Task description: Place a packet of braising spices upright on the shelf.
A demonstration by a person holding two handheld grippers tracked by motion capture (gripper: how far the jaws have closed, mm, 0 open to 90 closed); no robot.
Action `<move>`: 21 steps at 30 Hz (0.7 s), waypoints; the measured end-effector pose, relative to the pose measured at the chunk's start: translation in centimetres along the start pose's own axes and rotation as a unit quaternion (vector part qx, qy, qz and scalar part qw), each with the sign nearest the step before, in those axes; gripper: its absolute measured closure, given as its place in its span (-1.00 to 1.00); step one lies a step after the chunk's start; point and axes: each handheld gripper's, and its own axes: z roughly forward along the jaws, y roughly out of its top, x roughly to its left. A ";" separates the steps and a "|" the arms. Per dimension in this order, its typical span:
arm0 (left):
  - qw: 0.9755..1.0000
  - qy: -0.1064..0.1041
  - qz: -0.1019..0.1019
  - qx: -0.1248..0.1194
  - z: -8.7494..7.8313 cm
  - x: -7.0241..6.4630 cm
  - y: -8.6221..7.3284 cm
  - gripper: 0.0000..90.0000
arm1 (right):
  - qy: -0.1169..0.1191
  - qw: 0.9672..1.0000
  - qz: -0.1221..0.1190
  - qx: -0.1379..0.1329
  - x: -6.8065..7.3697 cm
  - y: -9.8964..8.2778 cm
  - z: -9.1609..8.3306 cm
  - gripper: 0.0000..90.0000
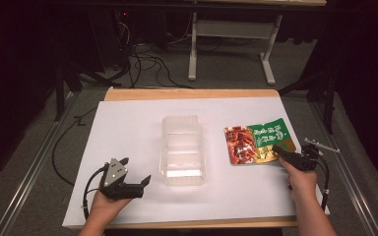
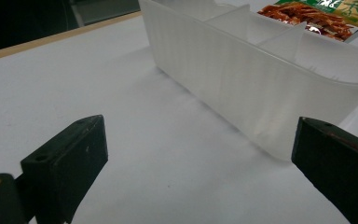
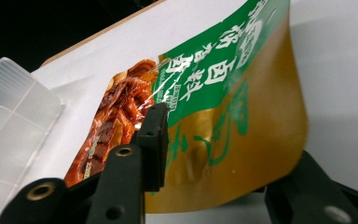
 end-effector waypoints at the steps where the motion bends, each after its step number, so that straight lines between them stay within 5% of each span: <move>1: 1.000 0.000 0.000 0.000 0.0 0.0 0.0 -0.91 | -0.002 1.000 -0.002 -0.002 0.0 0.0 0.0 0.47; 8: 1.000 0.000 -0.001 -0.001 -0.1 0.0 0.0 -0.91 | -0.020 1.000 -0.011 -0.017 0.1 0.1 -0.2 0.76; 17: 1.000 0.000 -0.001 -0.001 -0.1 0.0 0.0 -0.91 | -0.024 0.999 0.013 -0.032 -0.1 0.1 0.3 0.85; 21: 1.000 0.000 0.001 0.000 -0.1 -0.1 0.0 -0.90 | -0.032 0.999 0.002 -0.041 0.1 0.2 0.1 0.99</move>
